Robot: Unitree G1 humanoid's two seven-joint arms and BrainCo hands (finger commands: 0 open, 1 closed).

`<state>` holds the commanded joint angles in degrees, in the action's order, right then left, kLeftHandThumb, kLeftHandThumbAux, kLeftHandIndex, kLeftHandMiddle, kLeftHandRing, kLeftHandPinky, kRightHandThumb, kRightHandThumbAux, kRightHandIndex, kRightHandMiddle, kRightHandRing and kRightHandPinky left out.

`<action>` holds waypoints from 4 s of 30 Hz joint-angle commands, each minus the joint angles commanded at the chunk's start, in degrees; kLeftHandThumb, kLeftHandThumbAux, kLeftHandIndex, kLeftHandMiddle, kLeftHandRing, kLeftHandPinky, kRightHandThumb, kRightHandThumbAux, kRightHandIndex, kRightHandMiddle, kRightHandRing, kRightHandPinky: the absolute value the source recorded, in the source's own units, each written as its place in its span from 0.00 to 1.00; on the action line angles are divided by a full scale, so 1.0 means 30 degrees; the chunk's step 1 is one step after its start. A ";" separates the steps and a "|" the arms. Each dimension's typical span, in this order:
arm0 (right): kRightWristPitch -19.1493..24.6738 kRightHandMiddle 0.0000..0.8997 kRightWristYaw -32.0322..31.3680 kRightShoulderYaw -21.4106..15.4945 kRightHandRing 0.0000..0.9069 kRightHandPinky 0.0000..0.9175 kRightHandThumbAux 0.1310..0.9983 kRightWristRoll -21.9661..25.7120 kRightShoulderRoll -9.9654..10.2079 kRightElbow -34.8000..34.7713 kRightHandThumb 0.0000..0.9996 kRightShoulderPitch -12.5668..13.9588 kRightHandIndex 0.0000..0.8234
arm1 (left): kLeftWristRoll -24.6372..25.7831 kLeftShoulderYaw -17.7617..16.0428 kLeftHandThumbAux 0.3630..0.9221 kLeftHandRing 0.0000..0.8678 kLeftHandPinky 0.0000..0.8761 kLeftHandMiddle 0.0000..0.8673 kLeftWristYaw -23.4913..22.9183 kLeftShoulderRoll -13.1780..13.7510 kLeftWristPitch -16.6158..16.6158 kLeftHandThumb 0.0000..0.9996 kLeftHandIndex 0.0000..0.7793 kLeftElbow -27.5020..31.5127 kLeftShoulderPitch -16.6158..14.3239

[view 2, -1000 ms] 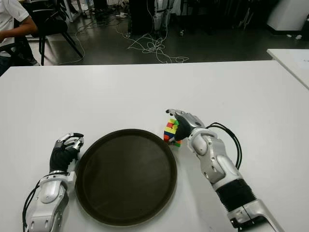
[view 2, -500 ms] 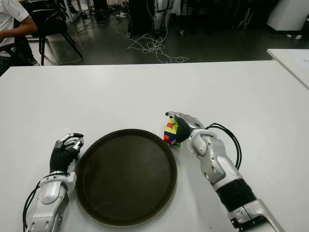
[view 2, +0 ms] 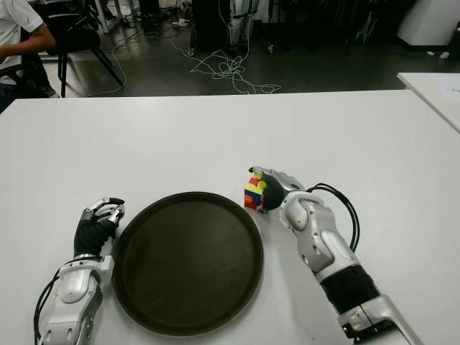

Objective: Pick up the Rubik's Cube and put it in the plate

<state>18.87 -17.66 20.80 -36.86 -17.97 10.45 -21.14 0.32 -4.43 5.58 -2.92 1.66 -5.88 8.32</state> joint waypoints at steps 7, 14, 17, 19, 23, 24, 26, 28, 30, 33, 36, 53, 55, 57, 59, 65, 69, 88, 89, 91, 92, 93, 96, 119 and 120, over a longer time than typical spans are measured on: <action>0.0022 0.81 -0.0054 0.0176 0.88 0.91 0.95 -0.0067 -0.0009 0.0286 0.48 -0.0064 0.01 | 0.0011 -0.0004 0.61 0.94 0.92 0.93 -0.0012 -0.0025 -0.0246 0.71 0.57 -0.0054 0.0033; -0.0222 0.80 0.0024 0.0477 0.88 0.90 0.95 -0.0294 -0.0190 0.0597 0.47 -0.0117 0.01 | 0.0146 -0.0015 0.61 0.94 0.92 0.93 -0.0083 -0.0102 -0.0219 0.71 0.57 0.0068 0.0089; -0.0358 0.80 0.0029 0.0646 0.88 0.90 0.96 -0.0393 -0.0293 0.0715 0.48 -0.0157 0.00 | 0.0171 -0.0004 0.61 0.94 0.92 0.93 -0.0101 -0.0072 -0.0105 0.71 0.57 0.0094 0.0079; -0.0351 0.80 -0.0023 0.0748 0.88 0.91 0.96 -0.0434 -0.0341 0.0791 0.49 -0.0208 0.00 | 0.0199 0.0002 0.61 0.94 0.92 0.93 -0.0126 -0.0049 -0.0039 0.71 0.57 0.0104 0.0071; -0.0385 0.81 0.0010 0.0937 0.89 0.91 0.96 -0.0502 -0.0360 0.1099 0.50 -0.0331 0.01 | 0.0209 0.0035 0.61 0.94 0.92 0.93 -0.0175 -0.0004 -0.0048 0.71 0.57 0.0116 0.0069; -0.0407 0.81 0.0031 0.0970 0.89 0.91 0.96 -0.0514 -0.0360 0.1172 0.50 -0.0355 0.02 | 0.0207 0.0041 0.61 0.94 0.92 0.93 -0.0178 0.0001 -0.0060 0.71 0.57 0.0117 0.0068; -0.0597 0.77 0.0197 0.1064 0.88 0.88 0.96 -0.0567 -0.0374 0.1417 0.50 -0.0390 0.02 | 0.0182 0.0051 0.61 0.94 0.92 0.93 -0.0149 -0.0012 -0.0119 0.71 0.57 0.0122 0.0078; -0.0794 0.67 0.0344 0.1105 0.82 0.80 0.97 -0.0587 -0.0423 0.1505 0.48 -0.0384 0.02 | 0.0142 0.0050 0.61 0.94 0.92 0.93 -0.0089 -0.0031 -0.0164 0.71 0.57 0.0119 0.0086; -0.0999 0.61 0.0495 0.1128 0.76 0.74 0.97 -0.0579 -0.0461 0.1596 0.46 -0.0376 0.02 | 0.0145 0.0034 0.61 0.94 0.92 0.93 -0.0047 -0.0059 -0.0183 0.71 0.57 0.0116 0.0086; -0.1255 0.45 0.0703 0.1191 0.57 0.57 0.98 -0.0586 -0.0480 0.1752 0.35 -0.0349 0.02 | 0.0173 0.0003 0.61 0.94 0.92 0.93 -0.0031 -0.0083 -0.0228 0.71 0.57 0.0102 0.0092; -0.1369 0.32 0.0743 0.1235 0.45 0.47 0.99 -0.0601 -0.0512 0.1764 0.27 -0.0344 0.03 | 0.0179 -0.0010 0.61 0.94 0.92 0.93 -0.0043 -0.0075 -0.0252 0.71 0.57 0.0090 0.0101; -0.2630 0.28 0.2552 0.1284 0.31 0.39 0.95 -0.0780 -0.0724 0.2357 0.00 -0.0279 0.26 | 0.0372 -0.0099 0.61 0.94 0.93 0.93 -0.0048 -0.0163 0.0012 0.71 0.57 0.0137 0.0064; -0.2633 0.32 0.2998 0.1065 0.35 0.44 0.95 -0.0650 -0.0598 0.2154 0.00 -0.0138 0.32 | 0.0437 -0.0111 0.61 0.94 0.92 0.93 -0.0113 -0.0150 0.0046 0.71 0.57 0.0132 0.0061; -0.2602 0.37 0.3423 0.0844 0.40 0.48 0.94 -0.0555 -0.0456 0.1939 0.00 0.0006 0.39 | 0.0491 -0.0122 0.61 0.94 0.91 0.93 -0.0160 -0.0139 0.0055 0.71 0.57 0.0128 0.0074; -0.2588 0.47 0.3962 0.0661 0.52 0.56 0.93 -0.0527 -0.0279 0.1901 0.04 0.0114 0.49 | 0.0533 -0.0130 0.61 0.94 0.91 0.92 -0.0192 -0.0131 -0.0007 0.71 0.57 0.0087 0.0075; -0.2455 0.68 0.5398 0.0235 0.71 0.73 0.87 -0.0584 0.0199 0.1832 0.18 0.0356 0.64 | 0.0544 -0.0109 0.61 0.93 0.91 0.92 -0.0224 -0.0094 -0.0147 0.71 0.57 0.0030 0.0081; -0.2415 0.77 0.5926 -0.0060 0.78 0.78 0.85 -0.0454 0.0473 0.1763 0.23 0.0486 0.69 | 0.0487 -0.0093 0.61 0.94 0.92 0.93 -0.0163 -0.0124 -0.0121 0.71 0.57 0.0108 0.0108; -0.2294 0.84 0.6793 -0.0731 0.85 0.84 0.82 -0.0230 0.1095 0.1154 0.28 0.0867 0.74 | 0.0345 -0.0025 0.61 0.93 0.91 0.92 -0.0170 -0.0077 -0.0594 0.71 0.57 -0.0098 0.0143; -0.2297 0.84 0.6794 -0.0733 0.85 0.84 0.82 -0.0221 0.1098 0.1145 0.28 0.0870 0.74 | 0.0316 -0.0011 0.61 0.94 0.91 0.93 -0.0160 -0.0067 -0.0594 0.71 0.57 -0.0092 0.0151; -0.2265 0.84 0.6788 -0.0742 0.85 0.84 0.81 -0.0203 0.1111 0.1111 0.28 0.0871 0.74 | 0.0253 0.0023 0.61 0.94 0.91 0.93 -0.0142 -0.0047 -0.0526 0.71 0.57 -0.0067 0.0158; -0.2236 0.84 0.6767 -0.0754 0.85 0.84 0.81 -0.0179 0.1120 0.1086 0.28 0.0872 0.74 | 0.0256 0.0027 0.61 0.94 0.91 0.93 -0.0153 -0.0039 -0.0454 0.71 0.57 -0.0056 0.0152; -0.2215 0.84 0.6751 -0.0763 0.85 0.84 0.81 -0.0162 0.1126 0.1069 0.28 0.0873 0.75 | 0.0260 0.0028 0.61 0.94 0.91 0.93 -0.0162 -0.0034 -0.0404 0.71 0.57 -0.0048 0.0147; -0.2162 0.84 0.6716 -0.0790 0.85 0.84 0.81 -0.0099 0.1160 0.1030 0.27 0.0874 0.75 | 0.0327 0.0010 0.61 0.94 0.91 0.93 -0.0213 -0.0009 -0.0279 0.71 0.57 -0.0016 0.0133; -0.2228 0.83 0.6471 -0.0909 0.85 0.84 0.82 0.0075 0.1154 0.0970 0.23 0.0868 0.74 | 0.0104 0.0040 0.61 0.94 0.92 0.93 0.0111 -0.0017 0.0317 0.71 0.57 0.0314 0.0131; -0.2224 0.83 0.6467 -0.0911 0.85 0.85 0.81 0.0074 0.1157 0.0969 0.23 0.0868 0.74 | 0.0129 0.0038 0.61 0.94 0.92 0.93 0.0109 -0.0024 0.0386 0.71 0.57 0.0352 0.0134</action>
<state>12.20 1.74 18.07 -36.64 -14.50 13.36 -18.53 0.71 -4.32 5.90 -2.99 2.82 -4.82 8.72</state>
